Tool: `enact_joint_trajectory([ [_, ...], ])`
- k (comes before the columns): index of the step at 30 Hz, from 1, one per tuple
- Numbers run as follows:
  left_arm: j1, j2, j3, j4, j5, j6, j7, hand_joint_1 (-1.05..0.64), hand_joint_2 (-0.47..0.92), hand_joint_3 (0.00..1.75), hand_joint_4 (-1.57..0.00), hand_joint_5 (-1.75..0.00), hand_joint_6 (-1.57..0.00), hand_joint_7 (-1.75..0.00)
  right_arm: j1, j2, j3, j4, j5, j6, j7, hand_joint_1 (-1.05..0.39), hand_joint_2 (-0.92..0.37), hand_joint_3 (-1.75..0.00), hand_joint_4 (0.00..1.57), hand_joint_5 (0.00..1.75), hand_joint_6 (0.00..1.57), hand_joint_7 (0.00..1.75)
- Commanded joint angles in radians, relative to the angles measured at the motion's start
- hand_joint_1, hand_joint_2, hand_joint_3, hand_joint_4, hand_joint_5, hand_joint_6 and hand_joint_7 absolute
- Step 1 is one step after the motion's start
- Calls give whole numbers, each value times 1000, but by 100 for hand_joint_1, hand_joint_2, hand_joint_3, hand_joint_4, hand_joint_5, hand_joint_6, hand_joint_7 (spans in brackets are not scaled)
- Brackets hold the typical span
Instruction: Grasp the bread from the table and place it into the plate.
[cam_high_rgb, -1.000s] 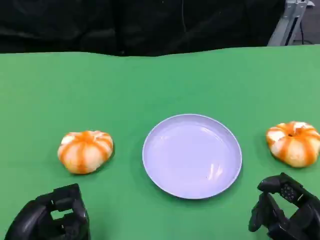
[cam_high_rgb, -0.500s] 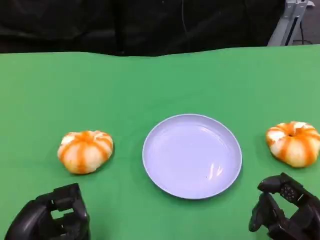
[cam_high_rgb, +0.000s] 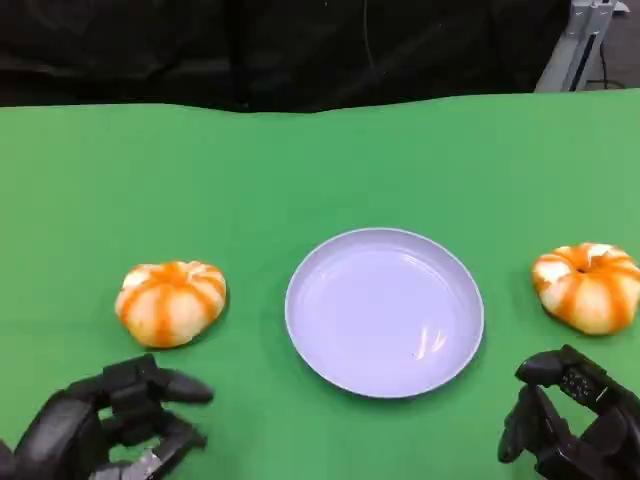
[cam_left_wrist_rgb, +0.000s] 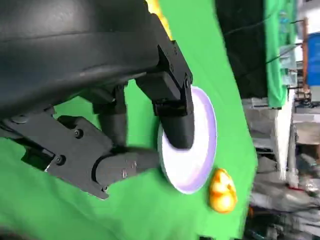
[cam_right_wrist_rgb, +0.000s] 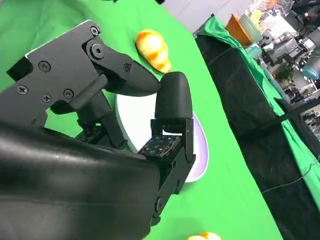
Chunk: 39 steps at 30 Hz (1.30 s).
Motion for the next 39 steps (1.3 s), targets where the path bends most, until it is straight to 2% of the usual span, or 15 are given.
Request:
enact_joint_trajectory([
  [1, 4, 61, 8, -41, 223, -151, 135, -67, 92, 39, -20, -39, -52, -3, 13, -12, -7, -25, -2, 11, -19, -16, -52, -106, 86, 172, 85, 138],
  [3, -12, 73, 12, -53, 285, -175, 185, -70, 92, 43, -19, -27, -48, -1, 14, -14, -6, -28, -3, 12, -21, -16, -53, -105, 86, 171, 85, 137],
  [6, -56, 89, 15, -78, 365, -163, 252, -76, 92, 41, -17, -20, -46, 0, 11, -19, -5, -20, -5, 6, -15, -16, -54, -105, 85, 173, 82, 140],
  [12, -168, 148, -15, -87, 557, -98, 327, -80, 92, 36, -14, -14, -41, 0, 6, -20, -5, -24, -7, 20, -24, -15, -55, -106, 84, 175, 81, 143],
  [18, -302, 194, -101, 53, 697, -76, 391, -79, 92, 18, -14, -11, -42, 0, 2, -11, -2, -13, -11, 6, -14, -14, -55, -106, 83, 175, 79, 144],
  [22, -389, 239, -161, 184, 775, -79, 439, -80, 92, 14, -14, -10, -42, 0, 7, 3, 9, -24, -21, 3, -25, -15, -54, -106, 84, 175, 80, 144],
  [29, -494, 275, -258, 297, 869, -21, 466, -83, 92, 13, -10, -6, -38, 0, 1, 8, 8, -17, -15, -1, -21, -15, -53, -108, 86, 172, 84, 139],
  [39, -585, 280, -344, 440, 908, 4, 536, -86, 92, 12, -11, -5, -39, -1, -3, 7, 7, -7, -12, -10, -10, -15, -53, -107, 86, 171, 85, 137],
])
